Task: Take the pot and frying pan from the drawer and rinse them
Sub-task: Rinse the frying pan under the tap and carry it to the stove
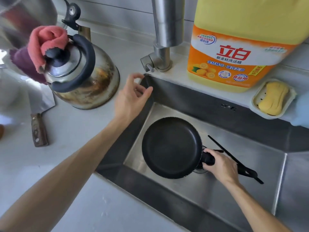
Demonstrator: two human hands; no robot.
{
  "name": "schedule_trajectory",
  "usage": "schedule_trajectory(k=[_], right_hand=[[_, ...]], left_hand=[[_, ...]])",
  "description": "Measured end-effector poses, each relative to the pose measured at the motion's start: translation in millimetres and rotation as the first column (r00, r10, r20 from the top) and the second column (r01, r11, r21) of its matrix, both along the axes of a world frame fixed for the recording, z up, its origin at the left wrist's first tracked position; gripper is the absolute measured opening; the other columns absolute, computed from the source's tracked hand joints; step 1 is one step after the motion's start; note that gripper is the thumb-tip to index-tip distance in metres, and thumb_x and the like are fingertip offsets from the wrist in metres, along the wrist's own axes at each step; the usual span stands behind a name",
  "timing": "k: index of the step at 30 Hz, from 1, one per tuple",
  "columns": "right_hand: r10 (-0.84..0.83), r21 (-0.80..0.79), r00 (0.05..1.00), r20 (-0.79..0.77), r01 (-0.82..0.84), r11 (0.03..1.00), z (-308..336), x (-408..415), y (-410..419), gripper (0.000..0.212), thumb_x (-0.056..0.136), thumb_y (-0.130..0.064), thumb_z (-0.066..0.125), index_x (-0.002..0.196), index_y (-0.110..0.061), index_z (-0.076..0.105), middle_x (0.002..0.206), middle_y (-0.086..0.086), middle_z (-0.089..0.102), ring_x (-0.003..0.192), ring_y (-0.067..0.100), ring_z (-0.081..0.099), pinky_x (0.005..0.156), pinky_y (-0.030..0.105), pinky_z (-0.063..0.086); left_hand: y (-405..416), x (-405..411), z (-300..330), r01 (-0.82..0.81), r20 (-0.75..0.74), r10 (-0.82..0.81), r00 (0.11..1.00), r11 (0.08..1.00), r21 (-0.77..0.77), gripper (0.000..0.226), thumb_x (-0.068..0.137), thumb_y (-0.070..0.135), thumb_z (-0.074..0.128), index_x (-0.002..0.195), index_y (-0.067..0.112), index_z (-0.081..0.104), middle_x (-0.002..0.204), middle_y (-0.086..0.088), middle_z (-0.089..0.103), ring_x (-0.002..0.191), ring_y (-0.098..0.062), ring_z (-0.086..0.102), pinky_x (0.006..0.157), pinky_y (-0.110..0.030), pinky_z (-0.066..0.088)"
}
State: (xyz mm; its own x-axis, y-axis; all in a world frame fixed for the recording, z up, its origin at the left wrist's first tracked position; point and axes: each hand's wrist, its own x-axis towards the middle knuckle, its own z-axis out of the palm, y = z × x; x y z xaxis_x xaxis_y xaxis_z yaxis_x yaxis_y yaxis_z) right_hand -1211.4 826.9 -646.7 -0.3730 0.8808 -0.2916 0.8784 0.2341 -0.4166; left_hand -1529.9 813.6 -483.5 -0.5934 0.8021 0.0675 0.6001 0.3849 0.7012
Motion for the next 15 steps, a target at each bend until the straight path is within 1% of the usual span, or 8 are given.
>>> schedule_trajectory(k=[2,3,5,7,8,12,13,15], right_hand=[[-0.004,-0.003,1.000,0.003,0.004,1.000,0.4,-0.9,0.0,0.046,0.063,-0.027,0.079,0.106,-0.032,0.066,0.090,-0.005,0.073,0.087,0.022,0.066,0.074,0.031,0.044],[-0.003,-0.003,1.000,0.006,0.003,1.000,0.8,-1.2,-0.4,0.045,0.063,-0.027,0.078,0.106,-0.032,0.066,0.089,-0.005,0.073,0.086,0.022,0.066,0.073,0.031,0.043],[0.004,0.000,1.000,0.008,-0.004,1.000,1.3,-1.5,-1.2,0.044,0.063,-0.027,0.078,0.105,-0.032,0.066,0.087,-0.004,0.072,0.085,0.022,0.066,0.072,0.031,0.043],[0.005,-0.002,1.000,0.005,-0.005,1.000,1.7,-1.5,-2.2,0.044,0.063,-0.026,0.078,0.105,-0.031,0.066,0.086,-0.003,0.072,0.085,0.023,0.065,0.072,0.031,0.041],[0.004,-0.008,1.000,0.004,-0.004,1.000,1.9,-1.5,-2.5,0.043,0.063,-0.026,0.078,0.105,-0.031,0.066,0.087,-0.003,0.072,0.086,0.023,0.065,0.072,0.031,0.041],[0.002,-0.023,1.000,-0.009,-0.002,1.000,1.2,-0.3,-2.8,0.043,0.064,-0.026,0.076,0.105,-0.032,0.065,0.087,-0.003,0.072,0.085,0.023,0.065,0.072,0.031,0.043],[0.000,-0.025,1.000,-0.016,0.000,1.000,1.0,0.1,-2.7,0.043,0.064,-0.025,0.076,0.105,-0.032,0.065,0.088,-0.003,0.072,0.085,0.023,0.066,0.072,0.032,0.044],[-0.006,-0.034,1.000,-0.024,0.005,0.999,1.6,-0.2,-2.9,0.043,0.064,-0.025,0.076,0.105,-0.031,0.065,0.090,-0.004,0.072,0.087,0.023,0.066,0.073,0.032,0.042]], left_hand=[[24.2,-2.2,22.4,-0.078,0.017,0.076,0.997,0.991,0.110,0.041,0.082,0.048,0.063,0.115,0.028,0.050,0.072,0.016,0.060,0.066,0.000,0.059,0.066,-0.026,0.051],[34.3,-2.8,27.6,-0.080,0.004,0.080,0.997,0.991,0.110,0.039,0.081,0.052,0.063,0.112,0.031,0.053,0.072,0.016,0.060,0.066,0.000,0.060,0.065,-0.025,0.049],[47.6,-3.1,29.0,-0.055,-0.071,0.059,0.996,0.997,0.052,0.029,0.080,0.056,0.061,0.099,0.034,0.063,0.072,0.015,0.060,0.068,-0.001,0.060,0.065,-0.025,0.050],[51.7,-4.4,25.7,-0.050,-0.150,0.052,0.987,0.999,0.016,0.021,0.081,0.049,0.058,0.087,0.031,0.068,0.072,0.013,0.061,0.069,-0.004,0.058,0.069,-0.030,0.053],[51.5,-5.8,24.4,-0.054,-0.174,0.057,0.983,0.998,0.023,0.020,0.081,0.045,0.056,0.084,0.030,0.069,0.074,0.012,0.061,0.070,-0.005,0.058,0.070,-0.031,0.052],[42.0,-15.2,18.4,-0.091,-0.194,0.100,0.976,0.994,0.052,0.019,0.084,0.040,0.052,0.089,0.033,0.069,0.083,0.009,0.066,0.079,-0.007,0.060,0.067,-0.024,0.044],[38.3,-17.2,15.6,-0.095,-0.175,0.102,0.979,0.994,0.048,0.018,0.085,0.039,0.053,0.092,0.033,0.068,0.083,0.010,0.066,0.079,-0.006,0.060,0.068,-0.023,0.044],[31.3,-17.5,9.6,-0.038,-0.138,0.044,0.989,0.998,0.047,0.021,0.089,0.038,0.053,0.104,0.030,0.065,0.088,0.014,0.064,0.083,-0.004,0.060,0.077,-0.029,0.052]])
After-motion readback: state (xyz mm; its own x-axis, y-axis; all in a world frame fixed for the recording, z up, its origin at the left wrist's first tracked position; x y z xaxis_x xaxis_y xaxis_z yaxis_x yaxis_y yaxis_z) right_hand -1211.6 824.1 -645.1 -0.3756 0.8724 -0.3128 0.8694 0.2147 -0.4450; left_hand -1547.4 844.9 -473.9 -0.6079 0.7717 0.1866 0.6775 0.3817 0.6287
